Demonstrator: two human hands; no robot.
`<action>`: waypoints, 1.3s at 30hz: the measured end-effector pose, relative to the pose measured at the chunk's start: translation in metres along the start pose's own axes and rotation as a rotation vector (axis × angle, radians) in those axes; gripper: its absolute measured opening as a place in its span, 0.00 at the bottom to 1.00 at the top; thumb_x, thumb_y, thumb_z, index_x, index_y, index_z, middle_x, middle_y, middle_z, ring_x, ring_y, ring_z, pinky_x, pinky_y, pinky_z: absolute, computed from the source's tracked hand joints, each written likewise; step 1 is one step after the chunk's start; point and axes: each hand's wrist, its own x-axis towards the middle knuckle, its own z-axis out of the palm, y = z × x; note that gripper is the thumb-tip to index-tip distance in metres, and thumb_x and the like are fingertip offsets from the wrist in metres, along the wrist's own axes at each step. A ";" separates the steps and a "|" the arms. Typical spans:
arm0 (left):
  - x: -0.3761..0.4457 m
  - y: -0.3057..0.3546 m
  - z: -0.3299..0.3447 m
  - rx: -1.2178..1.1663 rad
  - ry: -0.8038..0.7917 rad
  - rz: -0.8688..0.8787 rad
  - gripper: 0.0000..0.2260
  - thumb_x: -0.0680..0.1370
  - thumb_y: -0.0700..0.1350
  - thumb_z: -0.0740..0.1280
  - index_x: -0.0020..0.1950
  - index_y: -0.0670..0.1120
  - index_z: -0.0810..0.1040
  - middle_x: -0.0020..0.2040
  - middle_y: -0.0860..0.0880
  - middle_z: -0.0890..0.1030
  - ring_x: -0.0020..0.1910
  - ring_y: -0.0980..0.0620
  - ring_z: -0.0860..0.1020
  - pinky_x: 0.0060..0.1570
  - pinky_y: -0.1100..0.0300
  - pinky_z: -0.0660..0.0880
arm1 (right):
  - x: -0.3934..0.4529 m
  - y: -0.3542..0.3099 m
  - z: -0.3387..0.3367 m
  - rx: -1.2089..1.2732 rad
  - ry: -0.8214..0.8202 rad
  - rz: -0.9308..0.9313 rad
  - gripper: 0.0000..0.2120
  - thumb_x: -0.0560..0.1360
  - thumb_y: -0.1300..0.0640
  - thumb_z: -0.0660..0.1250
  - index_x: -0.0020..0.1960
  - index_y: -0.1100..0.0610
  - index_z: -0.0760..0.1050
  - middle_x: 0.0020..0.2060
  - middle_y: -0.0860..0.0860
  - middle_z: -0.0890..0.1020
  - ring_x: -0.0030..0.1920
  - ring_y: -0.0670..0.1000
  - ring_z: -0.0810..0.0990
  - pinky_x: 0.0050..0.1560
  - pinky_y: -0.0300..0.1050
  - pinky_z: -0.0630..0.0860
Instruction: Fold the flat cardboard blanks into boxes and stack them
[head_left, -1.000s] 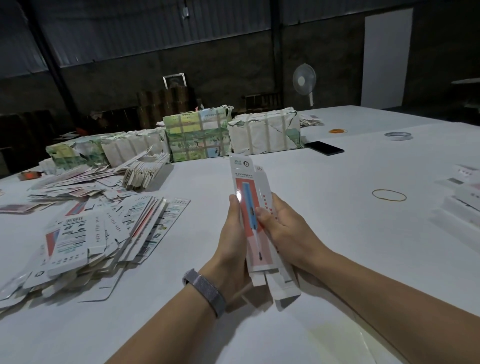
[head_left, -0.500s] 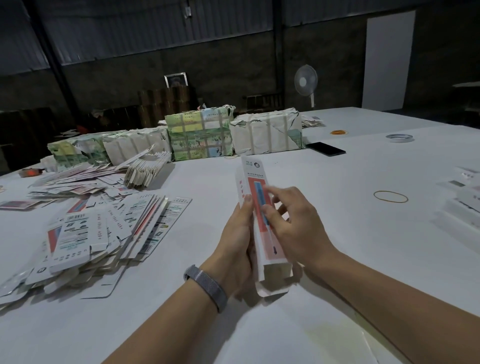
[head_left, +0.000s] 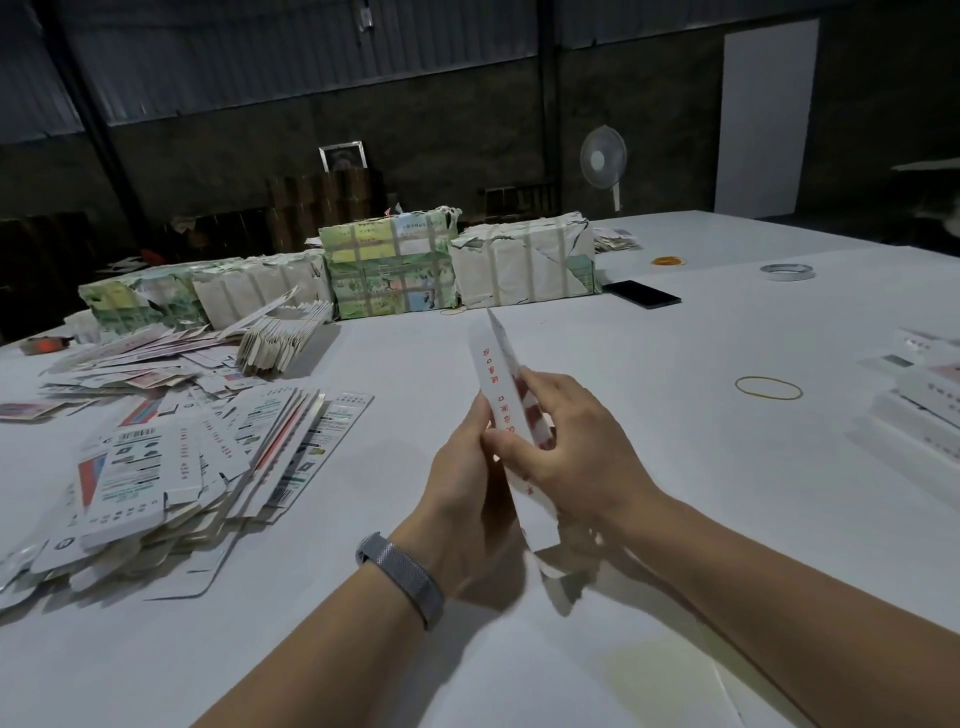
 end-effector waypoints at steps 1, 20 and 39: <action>0.001 0.000 0.000 0.035 0.001 0.028 0.19 0.83 0.58 0.60 0.64 0.47 0.82 0.51 0.41 0.85 0.45 0.43 0.85 0.41 0.50 0.82 | 0.000 0.001 -0.001 0.012 0.005 -0.002 0.38 0.74 0.38 0.69 0.78 0.48 0.61 0.65 0.44 0.75 0.63 0.47 0.73 0.62 0.53 0.76; -0.004 0.020 -0.007 0.008 -0.144 0.007 0.26 0.84 0.62 0.51 0.70 0.48 0.76 0.63 0.41 0.82 0.57 0.41 0.83 0.54 0.42 0.82 | -0.002 0.015 0.002 0.259 -0.129 0.019 0.21 0.79 0.35 0.50 0.71 0.33 0.64 0.52 0.44 0.79 0.53 0.46 0.81 0.56 0.54 0.79; 0.003 -0.001 -0.005 0.488 -0.064 0.311 0.15 0.81 0.53 0.65 0.63 0.46 0.76 0.46 0.44 0.87 0.40 0.47 0.85 0.37 0.53 0.82 | 0.004 0.007 -0.011 0.814 -0.012 0.207 0.12 0.84 0.58 0.57 0.57 0.52 0.79 0.36 0.47 0.85 0.35 0.45 0.84 0.32 0.36 0.77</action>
